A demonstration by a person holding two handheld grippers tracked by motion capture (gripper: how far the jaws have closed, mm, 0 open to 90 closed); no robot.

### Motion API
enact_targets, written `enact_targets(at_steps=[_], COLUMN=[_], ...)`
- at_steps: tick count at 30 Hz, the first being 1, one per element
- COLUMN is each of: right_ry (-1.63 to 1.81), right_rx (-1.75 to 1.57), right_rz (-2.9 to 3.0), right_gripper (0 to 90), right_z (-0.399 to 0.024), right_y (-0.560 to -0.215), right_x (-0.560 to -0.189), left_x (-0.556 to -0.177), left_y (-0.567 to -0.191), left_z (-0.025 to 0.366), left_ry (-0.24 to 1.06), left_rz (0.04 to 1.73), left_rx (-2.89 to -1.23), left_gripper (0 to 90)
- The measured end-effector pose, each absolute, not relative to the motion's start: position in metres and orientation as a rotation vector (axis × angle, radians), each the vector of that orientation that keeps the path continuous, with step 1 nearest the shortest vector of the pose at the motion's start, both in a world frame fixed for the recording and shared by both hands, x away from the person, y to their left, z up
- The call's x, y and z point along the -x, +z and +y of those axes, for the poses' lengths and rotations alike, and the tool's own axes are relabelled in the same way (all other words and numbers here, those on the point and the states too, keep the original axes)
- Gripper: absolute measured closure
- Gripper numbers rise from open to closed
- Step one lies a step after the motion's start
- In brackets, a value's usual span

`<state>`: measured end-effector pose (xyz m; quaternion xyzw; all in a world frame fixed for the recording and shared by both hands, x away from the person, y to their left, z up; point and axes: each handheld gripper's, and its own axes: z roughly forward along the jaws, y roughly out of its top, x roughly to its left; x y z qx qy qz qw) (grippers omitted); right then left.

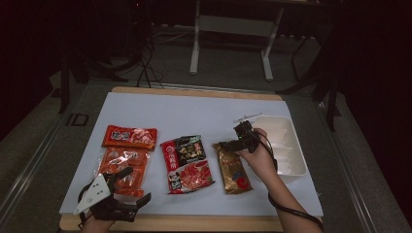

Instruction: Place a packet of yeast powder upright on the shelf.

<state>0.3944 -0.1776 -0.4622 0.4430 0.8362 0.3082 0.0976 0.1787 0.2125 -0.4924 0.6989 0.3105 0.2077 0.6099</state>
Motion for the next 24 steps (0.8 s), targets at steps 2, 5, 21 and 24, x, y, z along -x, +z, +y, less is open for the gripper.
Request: enact_targets(at_steps=[2,5,21,24], right_ry=[0.887,0.847,0.585,0.539], right_rx=[-1.329,-1.338,-1.45,-1.468], right_rz=[2.489,2.499,2.538,2.541], right_gripper=[13.7,14.9,22.8,22.8], right_z=[-0.175,-0.174,-0.163,-0.162], right_y=[-0.465,-0.47,-0.499,-0.504], right_x=[-0.399,-0.404,-0.428,-0.43], left_x=[-0.179,-0.179,-0.18,-0.18], left_y=[-0.492,-0.492,-0.493,-0.494], left_z=[0.212,0.212,0.212,0.212], left_ry=[0.479,0.481,0.473,0.472], left_rz=[0.715,0.716,0.717,0.718], left_rx=[-1.615,-1.616,-1.622,-1.625], left_gripper=[1.0,1.0,1.0,1.1])
